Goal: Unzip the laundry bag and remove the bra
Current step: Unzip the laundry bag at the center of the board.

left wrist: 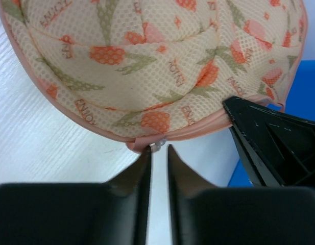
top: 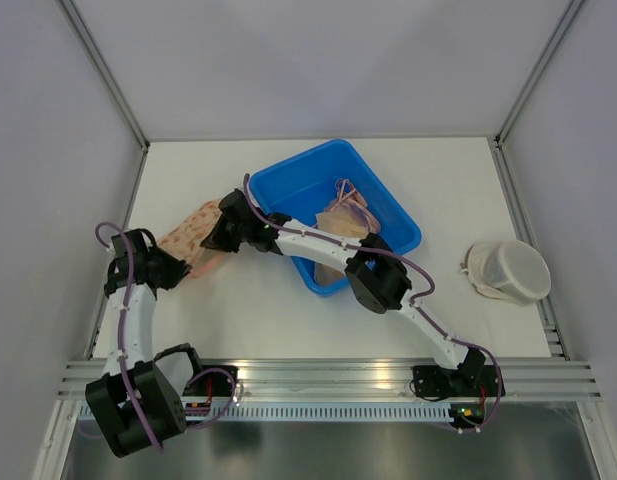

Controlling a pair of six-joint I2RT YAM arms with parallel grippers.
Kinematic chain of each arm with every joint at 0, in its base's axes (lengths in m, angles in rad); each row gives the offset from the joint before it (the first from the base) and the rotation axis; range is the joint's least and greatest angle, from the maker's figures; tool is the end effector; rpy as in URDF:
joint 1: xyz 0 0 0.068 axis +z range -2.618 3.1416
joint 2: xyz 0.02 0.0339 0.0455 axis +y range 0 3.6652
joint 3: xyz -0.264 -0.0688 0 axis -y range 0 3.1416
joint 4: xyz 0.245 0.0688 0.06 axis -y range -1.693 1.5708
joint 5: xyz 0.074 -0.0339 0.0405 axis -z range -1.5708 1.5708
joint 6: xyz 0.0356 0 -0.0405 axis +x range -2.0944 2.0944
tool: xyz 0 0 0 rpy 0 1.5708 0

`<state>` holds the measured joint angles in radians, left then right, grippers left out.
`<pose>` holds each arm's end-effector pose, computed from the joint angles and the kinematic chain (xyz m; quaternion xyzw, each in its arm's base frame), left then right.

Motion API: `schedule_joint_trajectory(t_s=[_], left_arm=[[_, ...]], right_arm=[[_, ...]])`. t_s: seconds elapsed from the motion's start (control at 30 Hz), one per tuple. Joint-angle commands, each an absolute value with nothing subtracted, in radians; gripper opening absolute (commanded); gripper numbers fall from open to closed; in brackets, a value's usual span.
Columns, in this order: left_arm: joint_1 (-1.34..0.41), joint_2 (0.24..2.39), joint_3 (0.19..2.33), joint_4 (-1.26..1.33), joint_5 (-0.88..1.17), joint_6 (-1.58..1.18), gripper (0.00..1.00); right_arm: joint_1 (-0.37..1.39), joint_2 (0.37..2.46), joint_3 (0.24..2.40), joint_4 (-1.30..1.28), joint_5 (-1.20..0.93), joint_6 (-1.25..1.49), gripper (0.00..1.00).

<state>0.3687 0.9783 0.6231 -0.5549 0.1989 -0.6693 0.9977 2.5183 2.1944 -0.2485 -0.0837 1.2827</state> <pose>0.1797 0.0619 0.2176 -0.4389 0.8333 -0.1412 0.3051 0.3108 0.4870 0.1872 0.1048 0.8712 0.4500 0.1663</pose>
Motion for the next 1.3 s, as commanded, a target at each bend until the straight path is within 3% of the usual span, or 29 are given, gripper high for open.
schedule_joint_trajectory(t_s=[0.0,0.2,0.73,1.03,1.27], left_arm=[[0.37,0.977,0.689,-0.561,0.256,-0.631,0.28],[0.37,0.95,0.749,-0.65,0.141,-0.617,0.45],[0.368,0.98,0.621,-0.605,0.232,-0.67,0.49],[0.371,1.017,0.571,-0.486,0.21,-0.686,0.38],[0.37,1.028,0.588,-0.431,0.184,-0.689,0.18]], right_arm=[[0.983,2.51,2.244,-0.222,-0.107,1.252,0.01],[0.982,2.477,2.2,-0.207,-0.115,1.25,0.0],[0.982,2.433,2.161,-0.187,-0.107,1.267,0.0],[0.98,2.395,2.097,-0.158,-0.117,1.276,0.01],[0.973,2.384,2.075,-0.149,-0.132,1.275,0.0]])
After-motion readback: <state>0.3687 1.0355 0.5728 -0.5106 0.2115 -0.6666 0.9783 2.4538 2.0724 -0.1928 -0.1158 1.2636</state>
